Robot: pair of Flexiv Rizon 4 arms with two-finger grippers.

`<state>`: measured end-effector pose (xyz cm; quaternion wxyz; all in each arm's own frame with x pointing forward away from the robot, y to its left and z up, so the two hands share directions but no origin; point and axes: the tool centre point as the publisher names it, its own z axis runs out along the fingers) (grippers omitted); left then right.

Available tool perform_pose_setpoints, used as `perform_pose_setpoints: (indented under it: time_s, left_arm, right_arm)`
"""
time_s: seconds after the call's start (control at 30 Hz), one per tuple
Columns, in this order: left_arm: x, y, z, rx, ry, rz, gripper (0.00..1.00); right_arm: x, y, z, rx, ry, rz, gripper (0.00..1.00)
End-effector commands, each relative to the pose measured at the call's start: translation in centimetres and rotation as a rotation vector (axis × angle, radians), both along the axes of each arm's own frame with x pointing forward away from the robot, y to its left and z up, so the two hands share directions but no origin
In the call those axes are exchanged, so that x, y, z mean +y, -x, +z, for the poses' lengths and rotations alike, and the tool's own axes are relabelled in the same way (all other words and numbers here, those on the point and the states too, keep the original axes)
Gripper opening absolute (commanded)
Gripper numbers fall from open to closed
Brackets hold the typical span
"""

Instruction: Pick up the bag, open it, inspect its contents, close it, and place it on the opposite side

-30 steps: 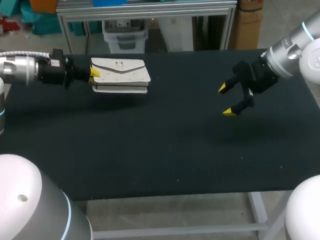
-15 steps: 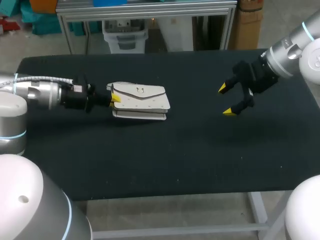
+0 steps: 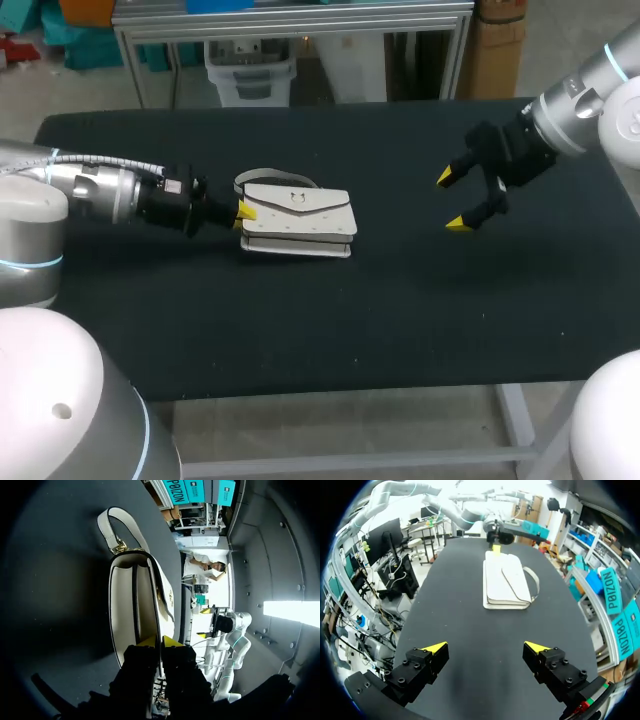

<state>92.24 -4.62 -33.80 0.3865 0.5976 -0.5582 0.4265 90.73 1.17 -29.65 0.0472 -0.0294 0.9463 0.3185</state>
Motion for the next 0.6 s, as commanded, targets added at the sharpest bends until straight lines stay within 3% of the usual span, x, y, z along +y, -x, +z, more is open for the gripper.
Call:
perform_pose_setpoints:
  time_s: [0.03, 0.6]
  left_arm:
    - [-0.35, 0.12, -0.43, -0.003, 0.008, 0.008, 0.00]
    - [-0.81, 0.51, -0.71, -0.016, 0.015, 0.030, 0.00]
  right_arm:
    - [0.01, 0.00, -0.04, -0.001, -0.001, 0.000, 1.00]
    - [0.01, 0.00, -0.04, -0.001, -0.001, 0.000, 1.00]
